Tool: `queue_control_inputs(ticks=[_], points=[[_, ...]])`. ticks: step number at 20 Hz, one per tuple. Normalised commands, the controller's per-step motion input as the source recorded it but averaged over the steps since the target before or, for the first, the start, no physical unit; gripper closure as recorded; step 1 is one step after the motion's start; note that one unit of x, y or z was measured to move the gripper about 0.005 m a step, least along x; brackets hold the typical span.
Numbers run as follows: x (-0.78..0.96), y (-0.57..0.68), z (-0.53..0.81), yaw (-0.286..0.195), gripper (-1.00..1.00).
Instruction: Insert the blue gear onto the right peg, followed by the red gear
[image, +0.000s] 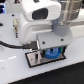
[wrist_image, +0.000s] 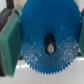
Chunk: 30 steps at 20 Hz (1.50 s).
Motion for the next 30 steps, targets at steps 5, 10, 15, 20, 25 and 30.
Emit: queue_control_inputs(ticks=[5, 10, 15, 20, 25, 30], points=[[0.02, 0.04, -0.11, 0.000, 1.00], [-0.09, 0.13, 0.11, 0.000, -1.00], [-0.25, 0.14, 0.36, 0.000, -1.00], [-0.39, 0.14, 0.34, 0.000, -1.00], [-0.50, 0.27, 0.18, 0.000, -1.00], [-0.68, 0.06, 0.03, 0.000, -1.00]])
